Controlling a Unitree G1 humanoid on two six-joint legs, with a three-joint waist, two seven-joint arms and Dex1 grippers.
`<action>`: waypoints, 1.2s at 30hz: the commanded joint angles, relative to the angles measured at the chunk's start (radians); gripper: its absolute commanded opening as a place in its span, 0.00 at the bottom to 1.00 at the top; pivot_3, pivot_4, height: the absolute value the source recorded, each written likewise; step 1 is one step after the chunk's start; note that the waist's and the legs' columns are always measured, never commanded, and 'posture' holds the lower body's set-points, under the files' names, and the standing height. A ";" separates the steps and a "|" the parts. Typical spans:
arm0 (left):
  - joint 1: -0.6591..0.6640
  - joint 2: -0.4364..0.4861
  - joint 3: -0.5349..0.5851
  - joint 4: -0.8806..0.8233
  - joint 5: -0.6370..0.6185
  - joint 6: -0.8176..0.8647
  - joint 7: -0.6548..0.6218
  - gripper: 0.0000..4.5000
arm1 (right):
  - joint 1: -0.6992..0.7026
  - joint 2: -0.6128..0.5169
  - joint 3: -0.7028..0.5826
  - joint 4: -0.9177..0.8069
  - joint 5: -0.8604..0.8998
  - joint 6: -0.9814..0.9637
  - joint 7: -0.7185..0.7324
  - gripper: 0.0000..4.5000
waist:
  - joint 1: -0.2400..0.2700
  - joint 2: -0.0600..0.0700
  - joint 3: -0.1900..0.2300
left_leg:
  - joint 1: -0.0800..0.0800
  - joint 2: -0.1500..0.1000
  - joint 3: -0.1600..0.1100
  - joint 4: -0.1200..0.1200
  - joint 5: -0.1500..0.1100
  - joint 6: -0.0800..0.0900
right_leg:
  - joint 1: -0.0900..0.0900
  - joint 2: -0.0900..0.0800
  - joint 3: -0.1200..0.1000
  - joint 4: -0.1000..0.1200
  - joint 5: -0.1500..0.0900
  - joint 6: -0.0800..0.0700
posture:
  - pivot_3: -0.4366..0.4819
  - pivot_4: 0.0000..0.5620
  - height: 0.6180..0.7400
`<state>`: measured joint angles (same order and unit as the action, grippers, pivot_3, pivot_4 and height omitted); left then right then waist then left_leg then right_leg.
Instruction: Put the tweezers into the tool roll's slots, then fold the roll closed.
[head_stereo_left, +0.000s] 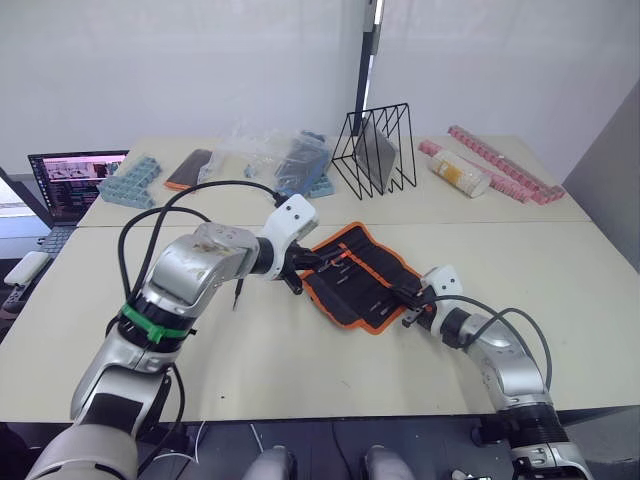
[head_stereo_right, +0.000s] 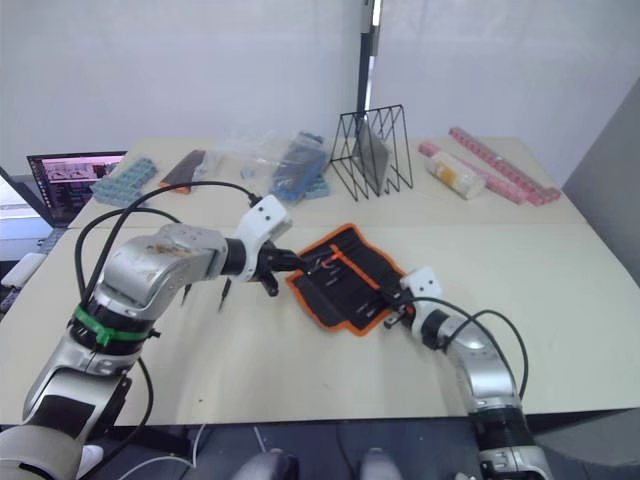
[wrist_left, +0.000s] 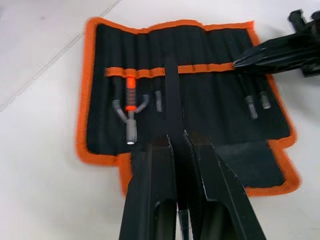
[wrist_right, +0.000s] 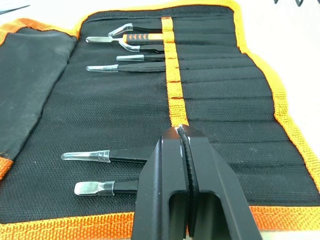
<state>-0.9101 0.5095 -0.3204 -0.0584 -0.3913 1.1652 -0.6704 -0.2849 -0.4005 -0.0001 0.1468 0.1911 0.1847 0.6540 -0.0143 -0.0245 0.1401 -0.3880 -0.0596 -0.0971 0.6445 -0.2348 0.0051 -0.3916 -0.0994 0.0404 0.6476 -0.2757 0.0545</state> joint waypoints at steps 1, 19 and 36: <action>-0.052 -0.028 -0.039 0.068 0.033 -0.015 -0.015 0.01 | 0.009 0.004 0.001 -0.034 -0.011 0.009 -0.026 0.00 | 0.000 0.000 0.000 | 0.000 0.000 0.000 0.000 0.000 0.000 | 0.000 0.000 0.000 0.000 0.000 0.000 | 0.48 0.27 1.00; -0.085 -0.192 -0.160 0.345 0.220 -0.212 -0.007 0.01 | 0.010 0.018 -0.010 -0.083 0.000 0.024 -0.069 0.00 | 0.000 0.000 0.000 | -0.001 0.000 0.000 0.000 0.000 -0.001 | -0.001 0.000 0.001 0.000 0.000 0.000 | 0.48 0.27 1.00; -0.086 -0.308 -0.145 0.581 0.336 -0.473 -0.057 0.01 | 0.034 0.028 -0.006 -0.103 -0.003 0.036 -0.089 0.00 | 0.005 0.000 0.000 | -0.001 -0.001 0.000 0.002 0.000 0.000 | 0.000 0.000 0.000 0.000 0.000 0.000 | 0.48 0.27 1.00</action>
<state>-0.9812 0.2137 -0.4615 0.5089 -0.0776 0.7277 -0.7130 -0.2500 -0.3740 0.0029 0.0818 0.1845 0.2153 0.5708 -0.0098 -0.0247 0.1406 -0.3893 -0.0610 -0.0970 0.6464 -0.2344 0.0046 -0.3921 -0.0998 0.0407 0.6481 -0.2756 0.0544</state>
